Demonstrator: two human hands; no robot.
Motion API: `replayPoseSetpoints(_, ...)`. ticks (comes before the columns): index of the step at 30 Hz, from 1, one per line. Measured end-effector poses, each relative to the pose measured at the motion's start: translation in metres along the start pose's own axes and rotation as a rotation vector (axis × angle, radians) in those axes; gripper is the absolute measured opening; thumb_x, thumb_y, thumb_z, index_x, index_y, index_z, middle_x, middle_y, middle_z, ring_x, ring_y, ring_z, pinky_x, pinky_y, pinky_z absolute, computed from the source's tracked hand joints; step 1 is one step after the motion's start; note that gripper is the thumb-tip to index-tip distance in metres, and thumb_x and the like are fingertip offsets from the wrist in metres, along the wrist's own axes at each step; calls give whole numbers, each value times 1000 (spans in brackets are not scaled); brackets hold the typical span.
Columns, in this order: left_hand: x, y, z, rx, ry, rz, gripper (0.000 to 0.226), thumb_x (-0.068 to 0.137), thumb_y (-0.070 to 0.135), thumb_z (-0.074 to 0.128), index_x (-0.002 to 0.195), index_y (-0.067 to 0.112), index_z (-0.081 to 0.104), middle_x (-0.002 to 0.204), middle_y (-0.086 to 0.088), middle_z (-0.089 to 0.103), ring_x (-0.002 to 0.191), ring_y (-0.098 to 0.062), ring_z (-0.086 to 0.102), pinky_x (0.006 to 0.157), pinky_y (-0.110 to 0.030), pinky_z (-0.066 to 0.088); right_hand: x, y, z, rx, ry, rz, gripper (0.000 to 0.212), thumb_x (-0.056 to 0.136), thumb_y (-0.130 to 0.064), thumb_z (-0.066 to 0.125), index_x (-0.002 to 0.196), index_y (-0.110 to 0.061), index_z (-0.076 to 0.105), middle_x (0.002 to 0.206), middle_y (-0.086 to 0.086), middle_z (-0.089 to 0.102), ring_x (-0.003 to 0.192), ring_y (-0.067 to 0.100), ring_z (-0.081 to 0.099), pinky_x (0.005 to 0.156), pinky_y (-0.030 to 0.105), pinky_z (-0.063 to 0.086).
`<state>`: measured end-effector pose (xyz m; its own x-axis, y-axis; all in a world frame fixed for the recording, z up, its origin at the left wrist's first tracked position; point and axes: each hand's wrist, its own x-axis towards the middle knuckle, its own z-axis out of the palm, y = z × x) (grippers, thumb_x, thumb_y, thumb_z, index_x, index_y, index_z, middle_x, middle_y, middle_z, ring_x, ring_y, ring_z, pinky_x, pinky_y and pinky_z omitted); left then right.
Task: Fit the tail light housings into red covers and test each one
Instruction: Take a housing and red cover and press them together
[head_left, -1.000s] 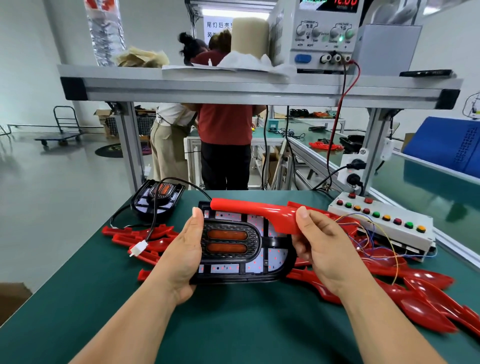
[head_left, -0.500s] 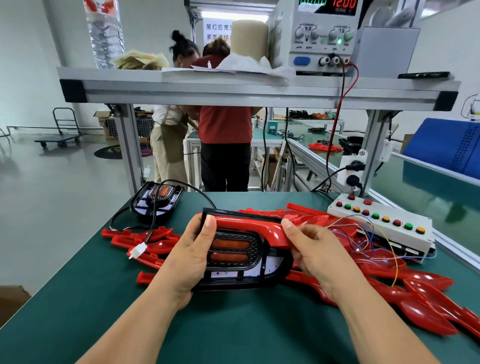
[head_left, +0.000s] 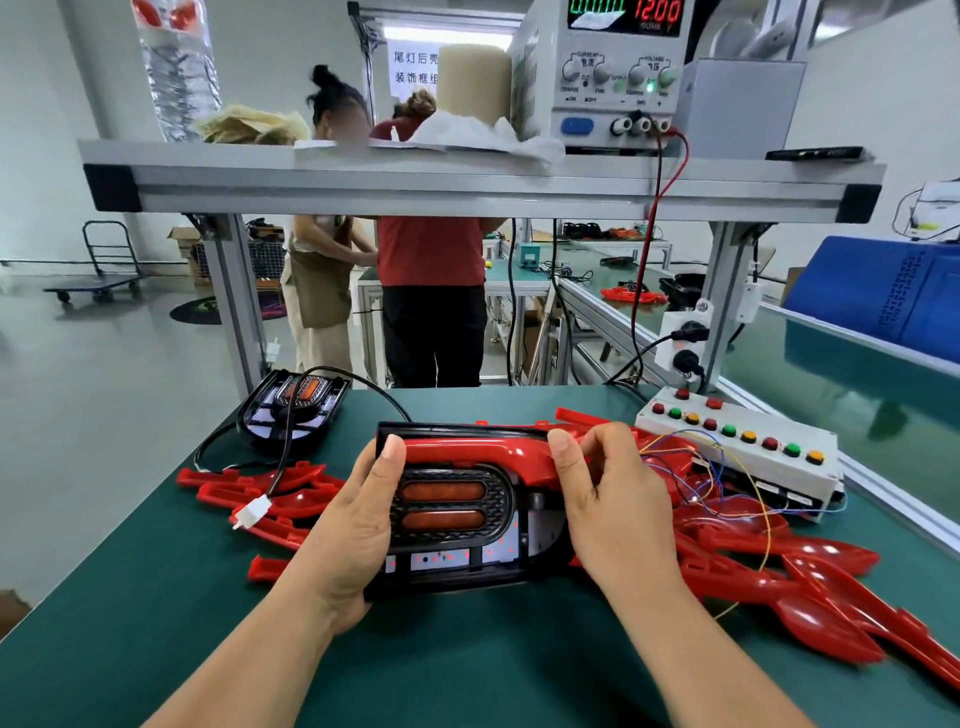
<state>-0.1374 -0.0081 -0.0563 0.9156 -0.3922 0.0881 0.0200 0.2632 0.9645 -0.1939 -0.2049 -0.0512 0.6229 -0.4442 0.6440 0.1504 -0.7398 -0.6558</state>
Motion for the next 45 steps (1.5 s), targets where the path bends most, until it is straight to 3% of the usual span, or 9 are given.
replayPoseSetpoints(9,-2,1,1,-10,11,-14,79,71,72,51,124,14,60,108,-14,74,97,-32,72,70,-40,61,2,4,0,-292,-25,53,65,70,-86,16,85,-26,38,62,-11,44,67,29,49,58,34,31)
replayPoseSetpoints(16,-4,-1,1,21,-5,14,82,74,77,57,129,17,58,114,-14,72,104,-32,70,79,-41,60,0,7,11,488,-280,362,63,70,-79,47,95,-24,66,92,-5,73,95,12,66,84,26,47)
replayPoseSetpoints(20,-1,-2,-1,114,10,55,74,74,81,46,123,28,62,111,-6,74,104,-25,70,98,-48,49,-2,10,12,630,-350,385,56,69,-77,56,97,-30,69,99,-9,74,98,9,68,90,28,48)
replayPoseSetpoints(24,0,1,0,199,6,69,67,78,75,36,119,29,62,105,-2,76,97,-20,73,90,-38,51,0,9,12,580,-276,287,64,70,-82,53,90,-23,68,89,-9,73,88,8,67,82,24,48)
replayPoseSetpoints(27,0,2,-1,249,-20,90,57,83,72,33,115,34,63,102,10,75,92,-4,71,73,-13,54,3,11,11,564,-246,260,64,64,-88,53,84,-28,66,79,-13,70,75,-1,62,73,13,46)
replayPoseSetpoints(29,-1,4,-2,247,-7,107,54,86,67,35,115,31,63,101,10,76,90,-3,71,65,-6,51,3,11,11,593,-243,254,57,64,-83,59,84,-30,67,79,-10,71,75,1,62,73,15,48)
replayPoseSetpoints(36,-2,6,-1,158,63,140,58,84,62,43,114,16,61,97,-10,76,86,-30,74,66,-27,60,2,10,10,816,-416,344,55,63,-58,82,97,-17,68,97,4,75,87,13,70,73,20,53)
replayPoseSetpoints(42,-4,10,-3,107,42,142,56,80,61,50,111,16,64,98,-17,75,86,-38,73,67,-34,61,6,5,-1,1032,-556,544,49,72,-25,74,112,2,64,113,28,66,97,34,59,97,57,46)
replayPoseSetpoints(45,-4,11,-3,107,37,148,56,82,57,50,113,12,61,97,-18,75,84,-39,73,65,-34,61,4,3,0,1063,-575,614,45,72,-22,72,111,0,63,101,20,70,90,33,62,93,55,49)
